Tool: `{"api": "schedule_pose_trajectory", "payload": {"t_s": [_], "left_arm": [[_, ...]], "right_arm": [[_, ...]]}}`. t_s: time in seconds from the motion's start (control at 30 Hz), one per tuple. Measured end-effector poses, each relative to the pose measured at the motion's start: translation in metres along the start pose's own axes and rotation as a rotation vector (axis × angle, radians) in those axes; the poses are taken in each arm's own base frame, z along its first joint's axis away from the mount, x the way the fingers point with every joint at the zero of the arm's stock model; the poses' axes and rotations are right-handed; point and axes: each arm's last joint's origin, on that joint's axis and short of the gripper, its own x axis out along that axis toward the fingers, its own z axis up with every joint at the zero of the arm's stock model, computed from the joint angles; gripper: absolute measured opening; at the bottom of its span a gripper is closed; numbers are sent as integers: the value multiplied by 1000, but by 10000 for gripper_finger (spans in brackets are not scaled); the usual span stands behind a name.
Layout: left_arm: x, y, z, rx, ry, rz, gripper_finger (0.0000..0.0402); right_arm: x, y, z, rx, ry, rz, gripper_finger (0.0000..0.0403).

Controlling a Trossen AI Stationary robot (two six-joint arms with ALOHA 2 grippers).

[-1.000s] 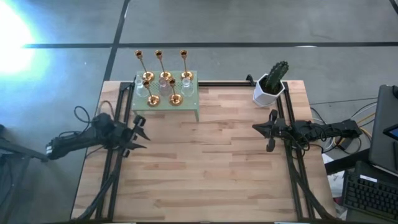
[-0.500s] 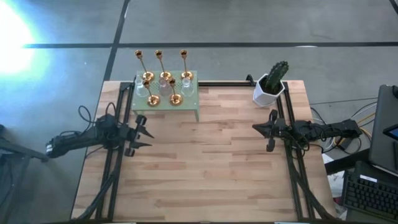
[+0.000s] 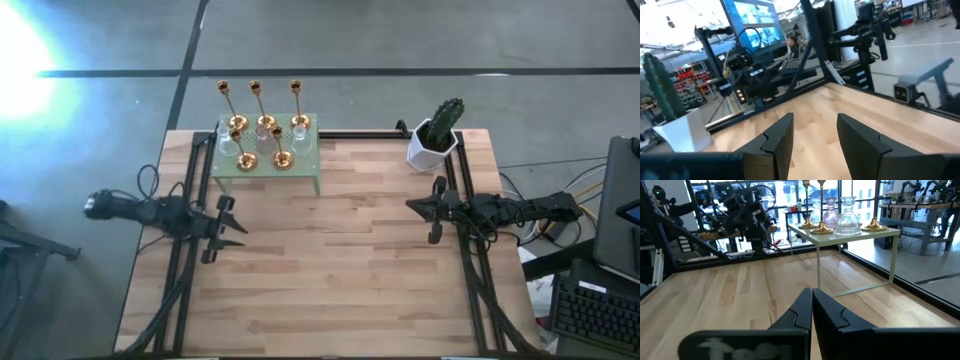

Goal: Pick & Place candle stick holders
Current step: Return to Home Position

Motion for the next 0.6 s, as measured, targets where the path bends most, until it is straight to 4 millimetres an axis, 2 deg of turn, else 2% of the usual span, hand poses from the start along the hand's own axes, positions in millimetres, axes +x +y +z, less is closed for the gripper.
{"api": "schedule_pose_trajectory", "payload": {"t_s": [0.1,0.3,0.6], "left_arm": [[0,-5,0,-49,22,1,156],[0,-2,-3,-281,45,82,156],[-2,14,-8,-307,72,235,156]], "right_arm": [[0,0,0,1,0,0,8],[0,0,0,1,0,0,8],[0,0,0,1,0,0,8]]}}
